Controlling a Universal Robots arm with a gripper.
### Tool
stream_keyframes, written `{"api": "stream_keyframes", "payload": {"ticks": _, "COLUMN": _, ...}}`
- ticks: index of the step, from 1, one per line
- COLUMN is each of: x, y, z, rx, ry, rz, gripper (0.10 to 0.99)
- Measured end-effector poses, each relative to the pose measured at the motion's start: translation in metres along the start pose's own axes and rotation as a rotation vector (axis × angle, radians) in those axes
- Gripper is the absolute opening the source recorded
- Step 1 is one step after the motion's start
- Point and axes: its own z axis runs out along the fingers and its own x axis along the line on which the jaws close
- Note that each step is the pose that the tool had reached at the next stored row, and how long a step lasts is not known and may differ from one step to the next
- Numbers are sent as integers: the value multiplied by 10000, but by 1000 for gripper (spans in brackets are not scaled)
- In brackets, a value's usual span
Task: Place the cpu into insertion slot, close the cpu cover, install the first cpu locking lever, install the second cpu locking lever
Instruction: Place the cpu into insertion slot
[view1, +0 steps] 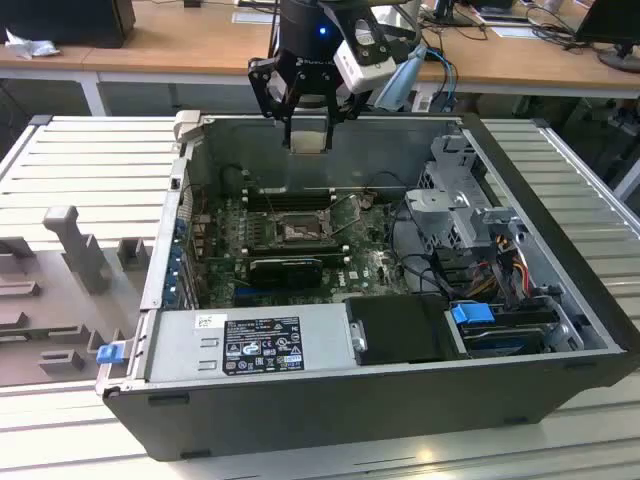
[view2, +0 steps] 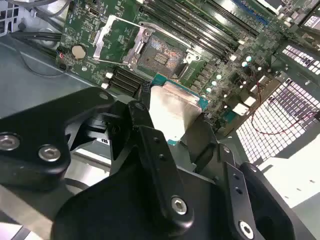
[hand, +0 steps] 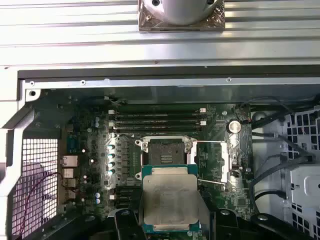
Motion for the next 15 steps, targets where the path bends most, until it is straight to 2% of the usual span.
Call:
{"api": "stream_keyframes", "payload": {"ticks": 3, "x": 0, "y": 0, "z": 0, "rx": -2, "ry": -16, "rz": 184, "gripper": 525}}
{"api": "stream_keyframes", "payload": {"ticks": 11, "x": 0, "y": 0, "z": 3, "rx": -22, "ry": -105, "rz": 1171, "gripper": 525}}
{"api": "stream_keyframes", "payload": {"ticks": 15, "x": 0, "y": -6, "z": 32, "rx": -23, "ry": -108, "rz": 1260, "gripper": 525}}
